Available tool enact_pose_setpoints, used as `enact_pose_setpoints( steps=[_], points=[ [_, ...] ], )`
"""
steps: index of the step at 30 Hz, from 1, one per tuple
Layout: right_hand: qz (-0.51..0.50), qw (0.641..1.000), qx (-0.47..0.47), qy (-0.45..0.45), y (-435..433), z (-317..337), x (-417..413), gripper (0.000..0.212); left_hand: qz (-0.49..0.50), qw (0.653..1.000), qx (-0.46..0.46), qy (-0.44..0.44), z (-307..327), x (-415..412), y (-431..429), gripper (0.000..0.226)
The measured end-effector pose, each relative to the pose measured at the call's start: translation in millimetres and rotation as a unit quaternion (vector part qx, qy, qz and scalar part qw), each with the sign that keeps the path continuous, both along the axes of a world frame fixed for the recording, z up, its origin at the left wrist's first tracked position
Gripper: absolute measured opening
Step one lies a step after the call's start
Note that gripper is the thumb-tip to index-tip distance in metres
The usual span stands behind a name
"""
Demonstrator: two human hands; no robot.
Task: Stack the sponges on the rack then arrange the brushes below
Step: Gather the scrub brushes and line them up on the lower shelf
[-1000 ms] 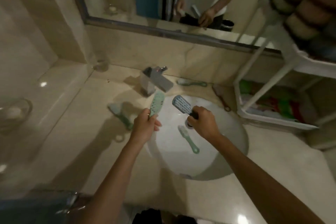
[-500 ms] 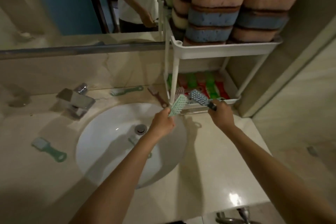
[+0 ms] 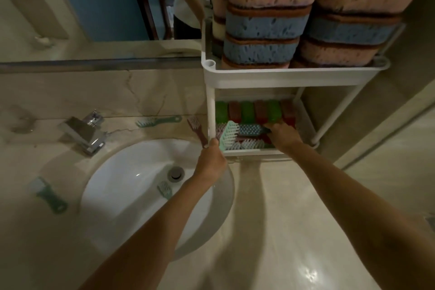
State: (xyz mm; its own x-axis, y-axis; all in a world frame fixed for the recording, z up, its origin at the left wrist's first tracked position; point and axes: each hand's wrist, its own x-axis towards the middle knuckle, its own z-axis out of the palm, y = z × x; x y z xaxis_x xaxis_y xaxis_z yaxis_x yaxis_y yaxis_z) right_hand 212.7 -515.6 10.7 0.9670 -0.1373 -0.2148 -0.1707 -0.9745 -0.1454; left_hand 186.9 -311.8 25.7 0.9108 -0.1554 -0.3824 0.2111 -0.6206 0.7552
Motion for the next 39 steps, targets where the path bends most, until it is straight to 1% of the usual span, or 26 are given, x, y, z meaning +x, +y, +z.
enact_pose_setpoints(
  steps=[4, 8, 11, 13, 15, 18, 22, 26, 30, 32, 34, 35, 37, 38, 39],
  points=[
    [0.02, 1.0, -0.002, 0.01, 2, -7, 5, 0.041, 0.033, 0.999, -0.019, -0.013, -5, 3, -7, 0.033],
    [0.003, 0.999, 0.039, -0.002, -3, -13, 6, 0.043, 0.04, 0.998, -0.031, -0.024, -9, 5, -10, 0.034],
    [-0.018, 0.999, 0.034, -0.007, -11, -16, 5, 0.042, 0.06, 0.996, -0.064, -0.014, -4, 5, -10, 0.032],
    [-0.028, 0.999, 0.032, 0.0, -14, -19, 6, 0.039, 0.07, 0.995, -0.063, -0.02, -3, 5, -9, 0.03],
    [-0.014, 0.999, 0.038, 0.008, -15, -19, 7, 0.041, 0.077, 0.994, -0.073, -0.015, -2, 5, -9, 0.031],
    [0.021, 0.998, 0.058, 0.002, -12, -21, 9, 0.043, 0.084, 0.991, -0.099, 0.017, -1, 7, -12, 0.031],
    [0.014, 0.995, 0.089, -0.048, -3, -28, 11, 0.042, 0.074, 0.994, -0.08, 0.011, -2, 6, -13, 0.029],
    [-0.009, 0.989, 0.132, -0.058, 6, -36, 16, 0.042, 0.061, 0.995, -0.083, 0.002, 1, 9, -11, 0.027],
    [-0.002, 0.985, 0.162, -0.058, 14, -39, 16, 0.039, 0.056, 0.996, -0.071, -0.011, 2, 11, -9, 0.025],
    [-0.033, 0.98, 0.173, -0.089, 16, -33, 12, 0.036, 0.049, 0.996, -0.073, -0.019, 3, 10, -11, 0.022],
    [-0.095, 0.961, 0.209, -0.154, 23, -19, 6, 0.026, 0.03, 0.997, -0.043, -0.058, 3, 8, -15, 0.023],
    [-0.13, 0.942, 0.266, -0.16, 30, -8, 1, 0.025, 0.018, 0.996, -0.02, -0.086, 3, 8, -17, 0.024],
    [-0.179, 0.88, 0.427, -0.104, 45, 10, -7, 0.029, 0.006, 0.992, 0.005, -0.129, 5, 6, -24, 0.027],
    [-0.191, 0.85, 0.485, -0.077, 51, 17, -10, 0.03, -0.002, 0.99, 0.012, -0.139, 6, 6, -27, 0.028],
    [-0.197, 0.836, 0.508, -0.057, 54, 20, -11, 0.03, -0.011, 0.989, 0.019, -0.145, 7, 5, -31, 0.027]
  ],
)
